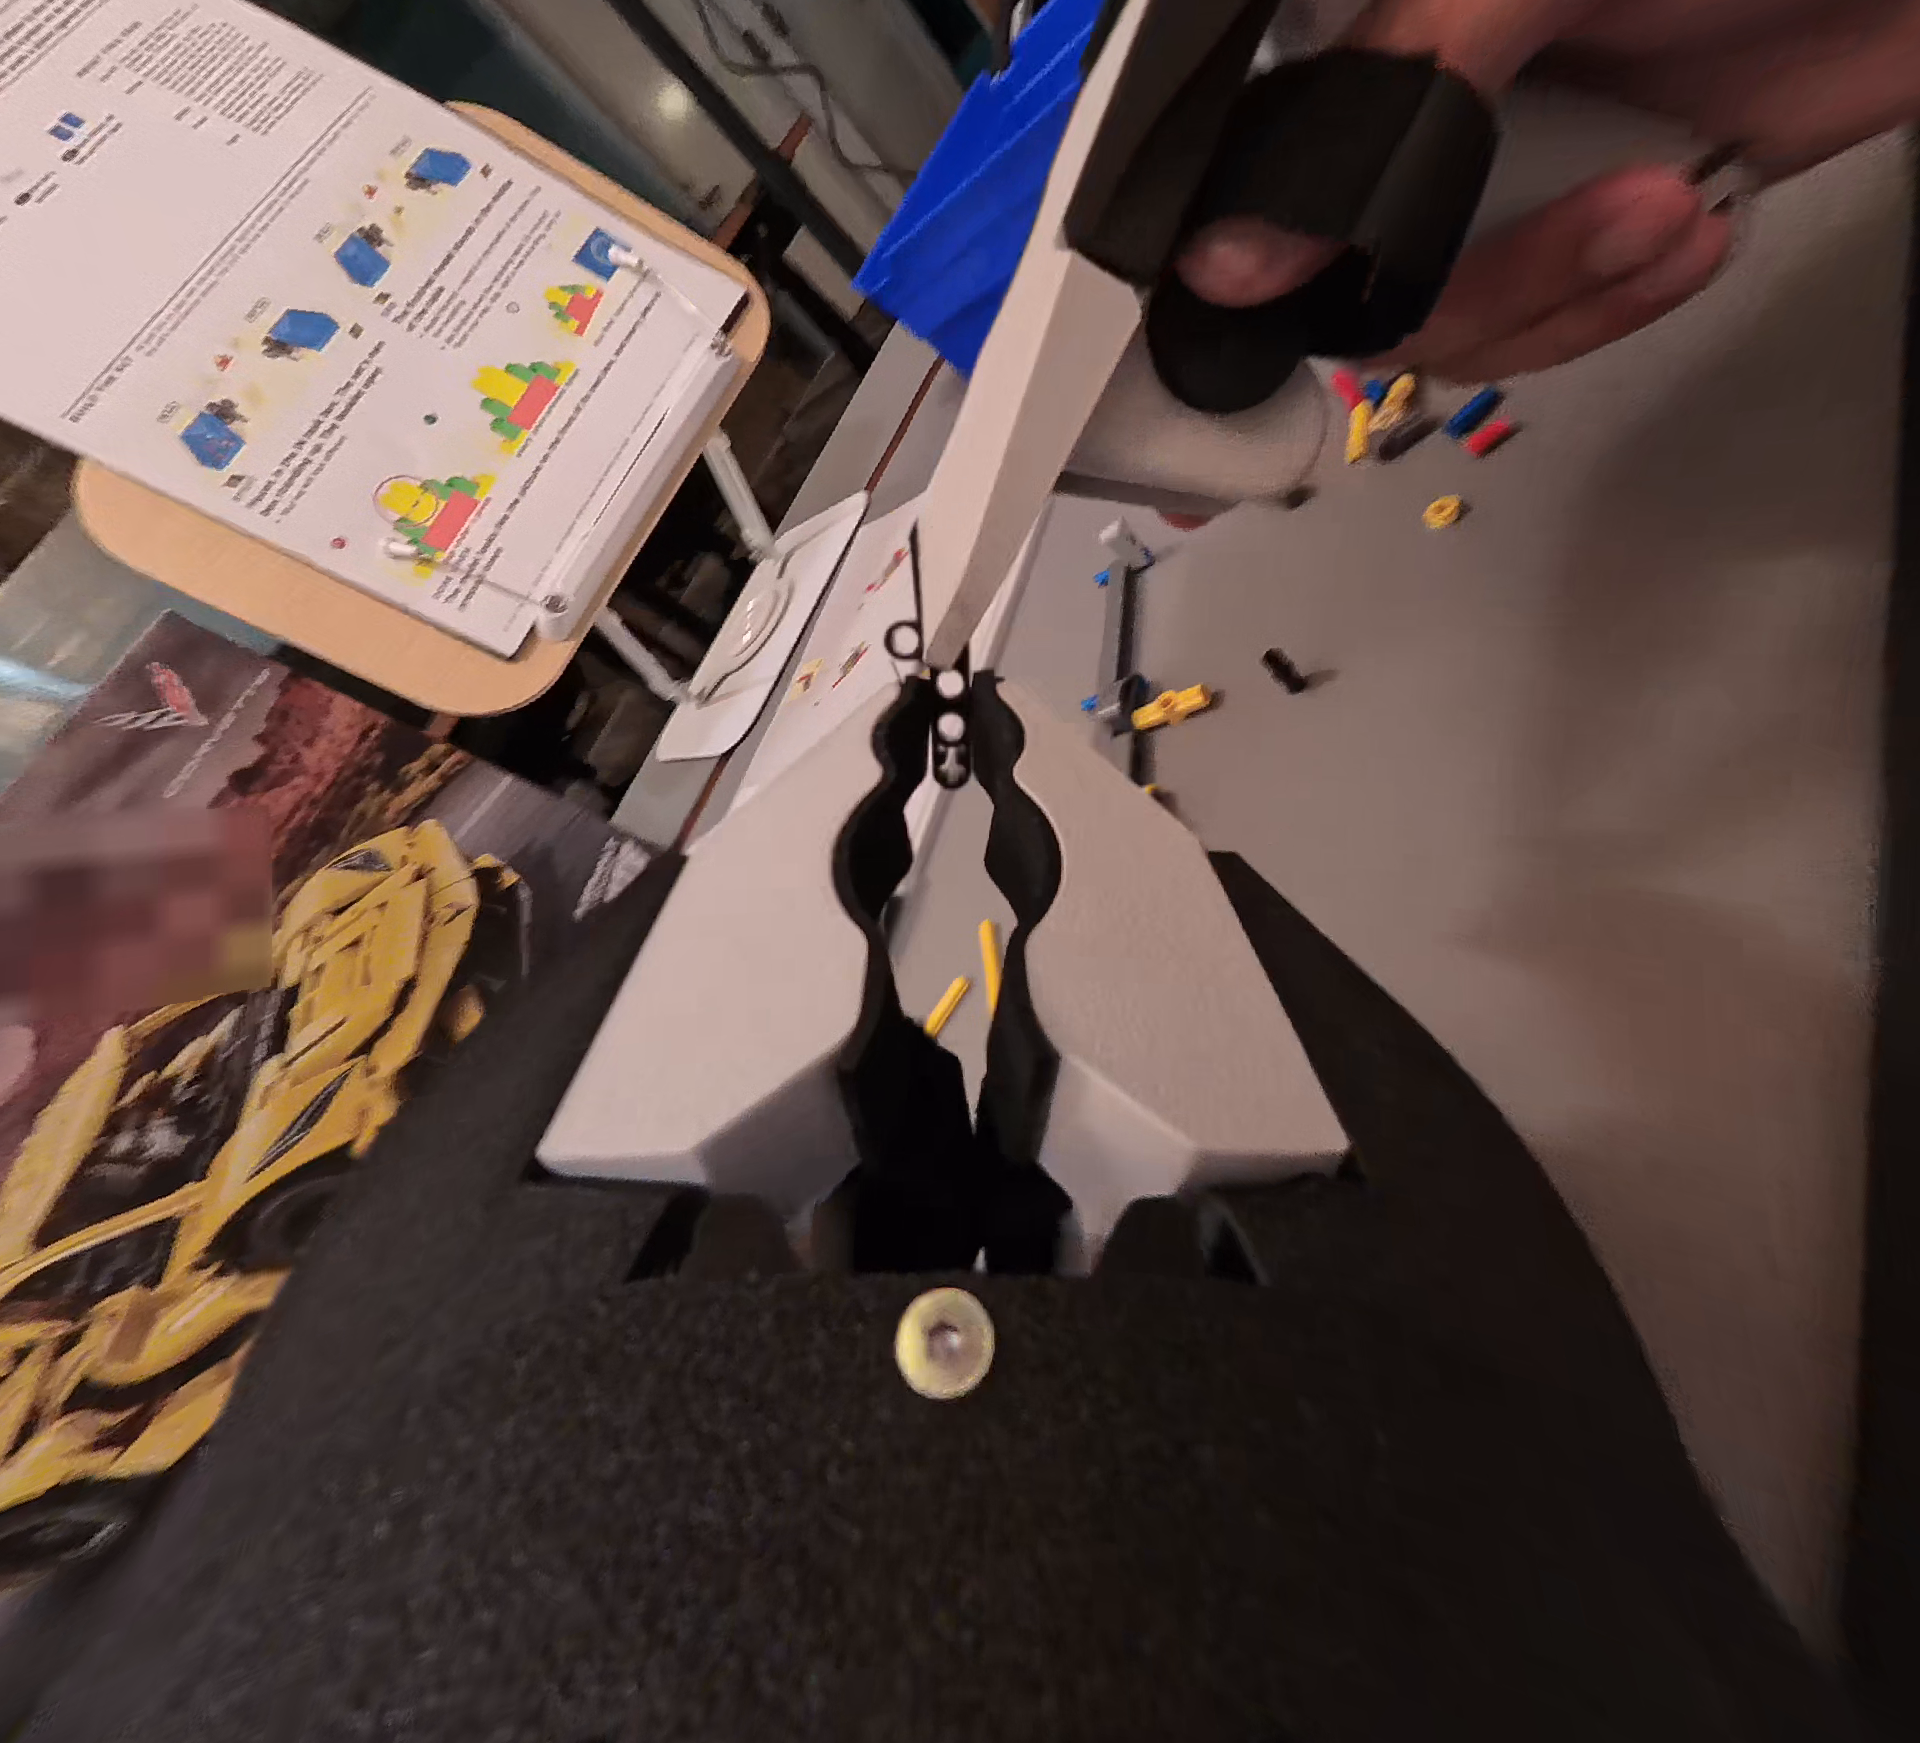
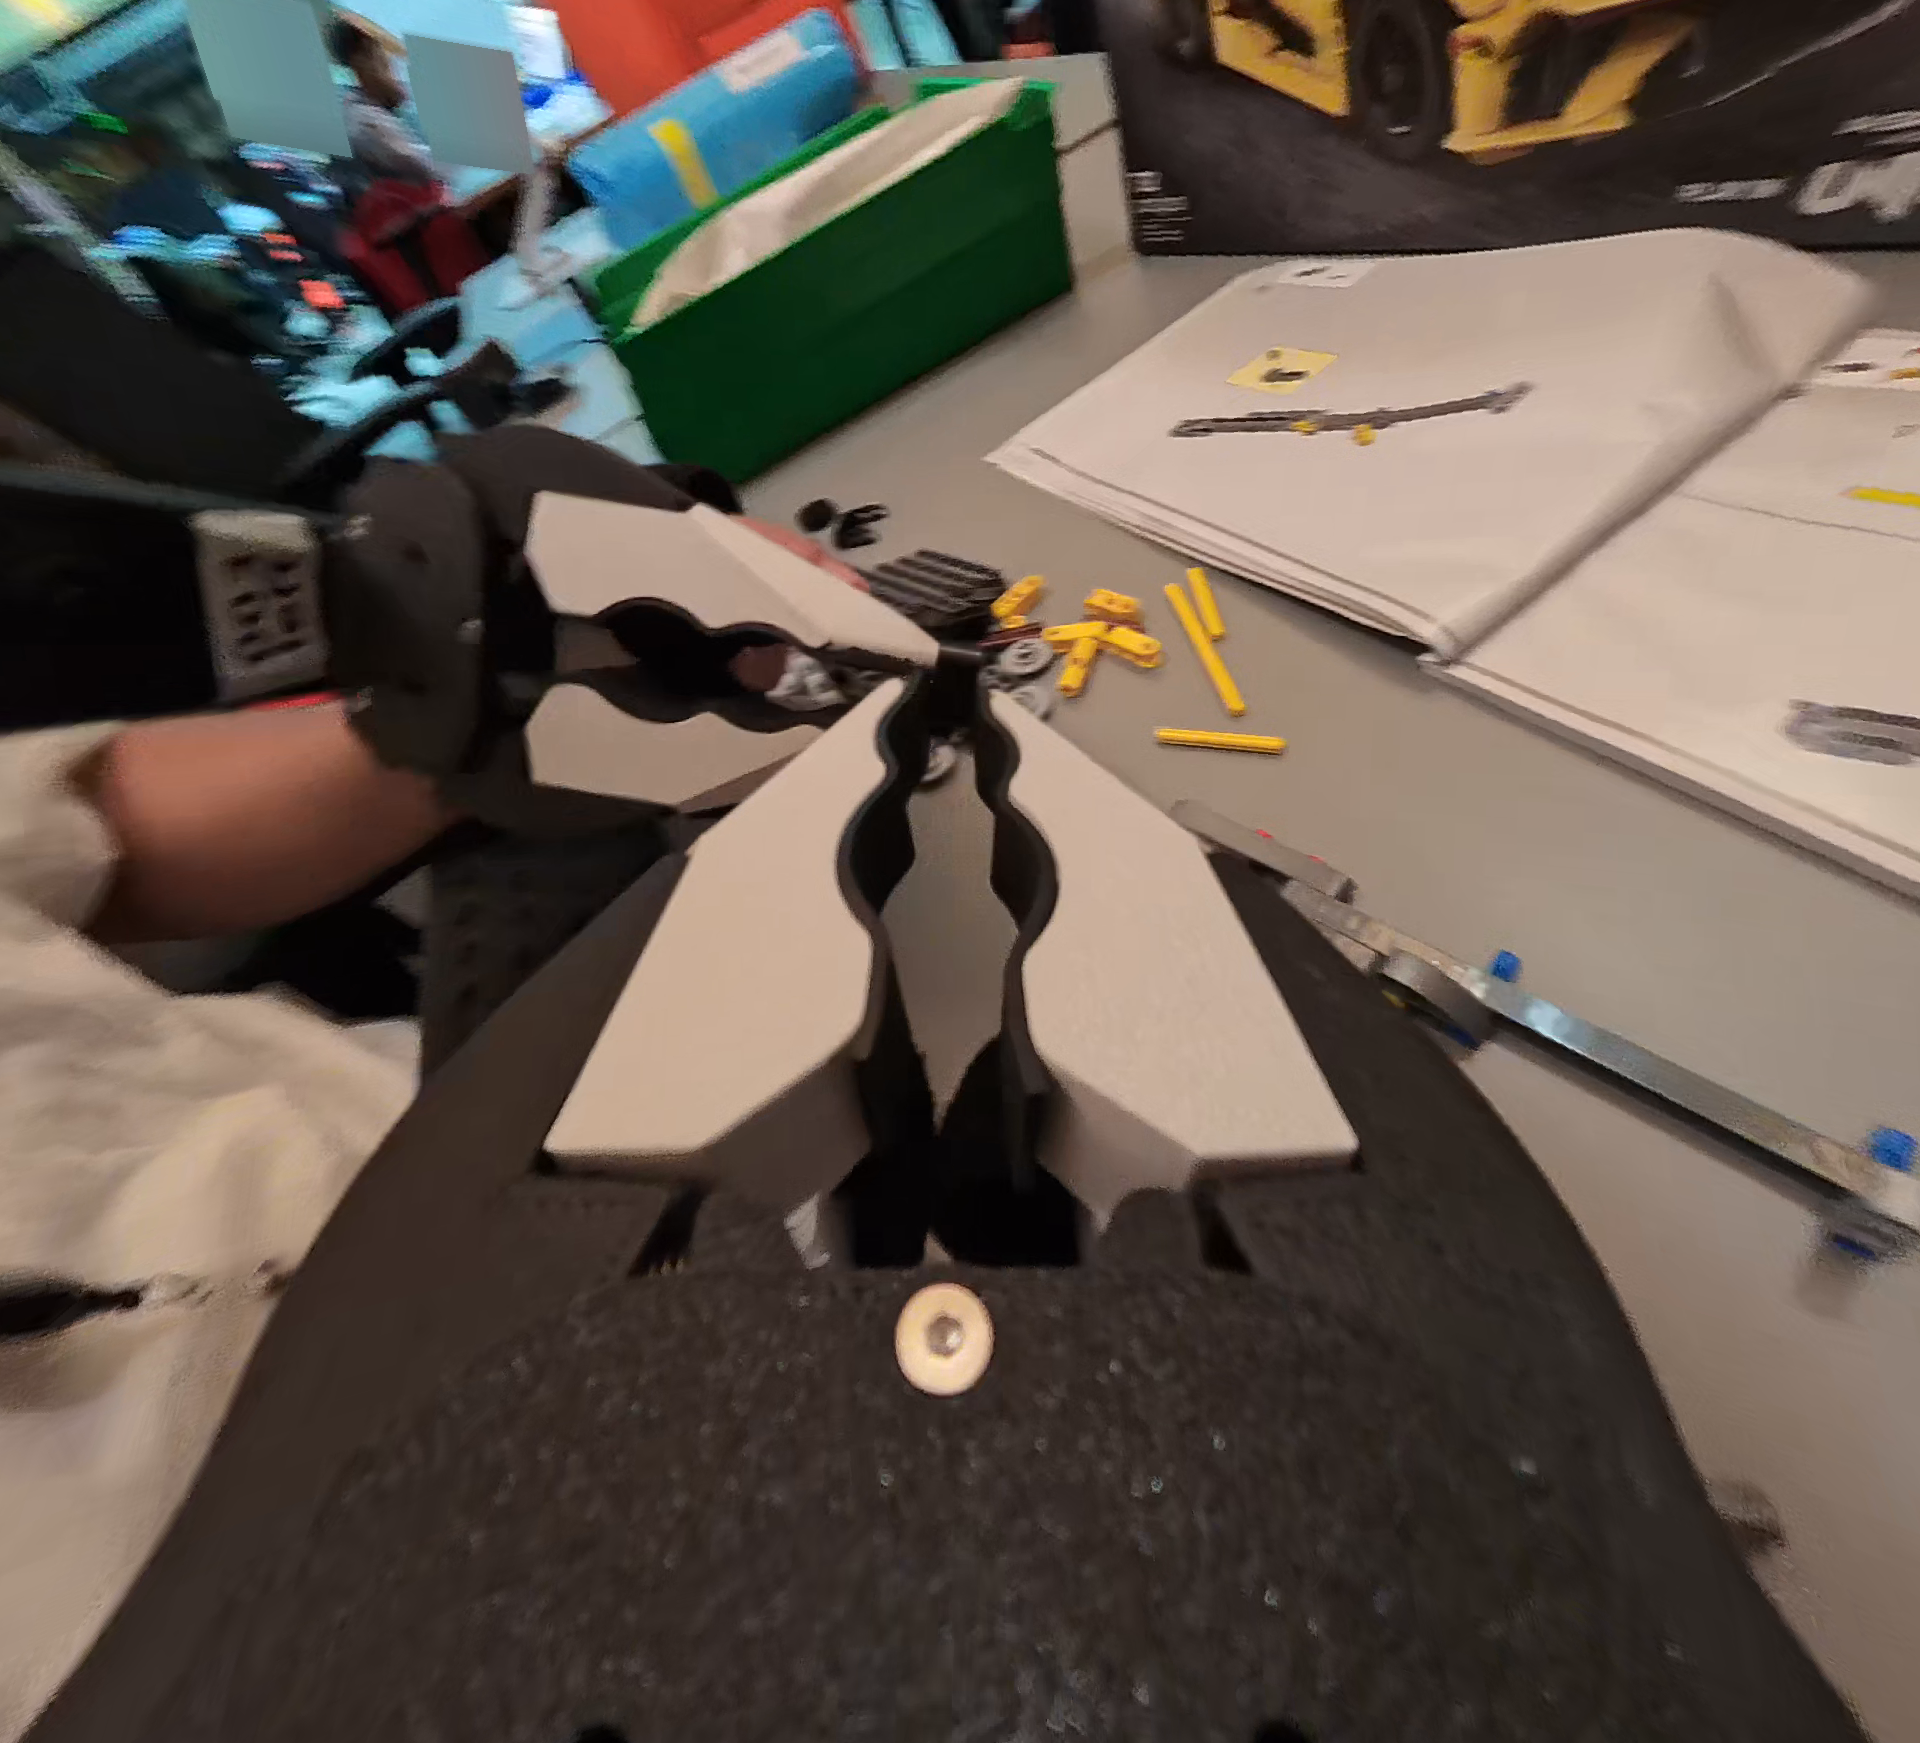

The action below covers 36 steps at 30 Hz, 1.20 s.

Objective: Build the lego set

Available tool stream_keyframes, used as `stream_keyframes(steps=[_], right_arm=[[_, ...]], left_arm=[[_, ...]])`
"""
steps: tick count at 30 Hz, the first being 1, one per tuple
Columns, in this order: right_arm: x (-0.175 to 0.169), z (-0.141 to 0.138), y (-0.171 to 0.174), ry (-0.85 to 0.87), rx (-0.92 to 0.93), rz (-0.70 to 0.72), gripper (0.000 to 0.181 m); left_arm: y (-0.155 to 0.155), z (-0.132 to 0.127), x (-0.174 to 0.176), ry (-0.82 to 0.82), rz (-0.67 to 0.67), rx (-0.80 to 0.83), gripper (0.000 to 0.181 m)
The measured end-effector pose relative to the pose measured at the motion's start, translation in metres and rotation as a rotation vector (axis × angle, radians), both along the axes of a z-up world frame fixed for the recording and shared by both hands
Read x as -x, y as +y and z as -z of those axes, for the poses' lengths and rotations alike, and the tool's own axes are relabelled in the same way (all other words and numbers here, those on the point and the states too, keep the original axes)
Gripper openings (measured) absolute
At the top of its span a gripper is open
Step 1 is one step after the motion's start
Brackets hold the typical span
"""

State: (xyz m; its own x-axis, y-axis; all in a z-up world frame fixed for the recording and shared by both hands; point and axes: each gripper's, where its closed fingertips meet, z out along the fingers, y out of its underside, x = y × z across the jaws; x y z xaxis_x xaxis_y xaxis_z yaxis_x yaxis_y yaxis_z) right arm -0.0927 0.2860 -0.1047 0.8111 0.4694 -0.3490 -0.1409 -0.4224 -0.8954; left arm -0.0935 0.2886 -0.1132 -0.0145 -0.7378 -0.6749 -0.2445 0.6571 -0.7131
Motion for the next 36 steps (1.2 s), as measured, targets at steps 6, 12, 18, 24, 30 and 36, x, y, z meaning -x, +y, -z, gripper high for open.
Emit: stream_keyframes(steps=[6,12,18,24,30,36], right_arm=[[-0.005,-0.015,0.009,0.383,0.048,0.223,0.007],[0.003,-0.019,0.007,0.487,-0.006,0.265,0.007],[0.004,-0.051,-0.009,0.390,-0.212,0.071,0.023],[0.018,-0.064,-0.038,0.269,-0.235,-0.302,0.034],[0.033,-0.040,-0.040,0.059,-0.235,-0.428,0.034],[0.029,-0.022,-0.036,0.069,-0.108,-0.473,0.014]], left_arm=[[0.011,-0.009,0.001,-0.052,-0.200,-0.360,0.019],[0.019,-0.019,0.002,-0.088,-0.321,-0.464,0.009],[0.008,-0.039,0.011,-0.236,-0.164,-0.246,0.009],[-0.013,-0.040,0.023,-0.286,0.089,-0.248,0.008],[-0.030,-0.031,0.028,-0.245,0.230,-0.225,0.009],[-0.034,-0.019,0.026,-0.185,0.231,-0.268,0.009]])
